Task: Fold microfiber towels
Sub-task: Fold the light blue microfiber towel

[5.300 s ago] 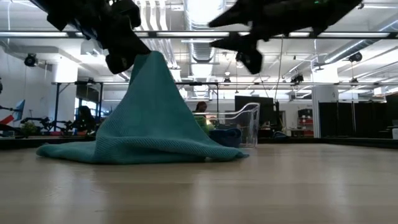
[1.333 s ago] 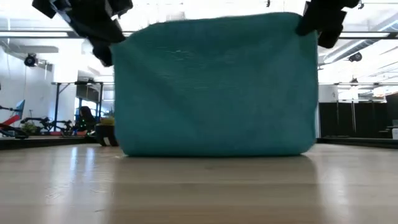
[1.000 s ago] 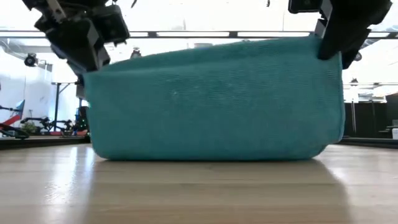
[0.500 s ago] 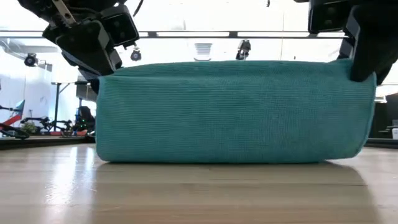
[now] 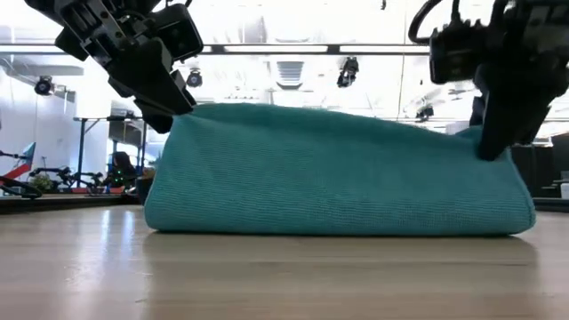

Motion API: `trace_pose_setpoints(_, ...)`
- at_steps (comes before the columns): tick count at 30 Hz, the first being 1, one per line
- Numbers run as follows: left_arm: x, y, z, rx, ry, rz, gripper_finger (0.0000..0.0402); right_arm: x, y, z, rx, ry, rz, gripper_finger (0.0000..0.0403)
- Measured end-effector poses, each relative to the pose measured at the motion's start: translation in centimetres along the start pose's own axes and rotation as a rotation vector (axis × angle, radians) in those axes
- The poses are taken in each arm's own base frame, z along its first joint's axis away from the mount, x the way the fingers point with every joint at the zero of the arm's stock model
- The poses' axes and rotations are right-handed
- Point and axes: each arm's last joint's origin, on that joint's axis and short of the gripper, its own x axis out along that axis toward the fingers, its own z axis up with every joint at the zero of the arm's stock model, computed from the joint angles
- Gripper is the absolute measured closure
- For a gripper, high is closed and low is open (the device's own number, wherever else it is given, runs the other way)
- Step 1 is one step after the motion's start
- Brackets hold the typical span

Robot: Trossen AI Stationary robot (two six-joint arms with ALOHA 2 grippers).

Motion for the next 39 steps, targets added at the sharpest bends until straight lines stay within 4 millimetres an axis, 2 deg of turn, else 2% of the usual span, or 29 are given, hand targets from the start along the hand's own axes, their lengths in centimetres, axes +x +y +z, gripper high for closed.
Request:
trace_pose_setpoints(13,-0.1,0.6,-0.1,0.042,-0.008,0.115,0.0401,0.5,-2.5,1.8,-0.016,-0.025,-0.064,0.0394)
trace_pose_setpoints(25,1.1,1.7,-1.1,0.02,0.078,0.203,0.0401,0.5,-4.0,3.3,-0.016,-0.049,-0.097,0.0394)
trace_pose_setpoints(39,1.5,2.5,-1.2,0.014,0.064,0.346,0.0401,0.7,-5.2,3.6,-0.007,-0.048,-0.126,0.0394)
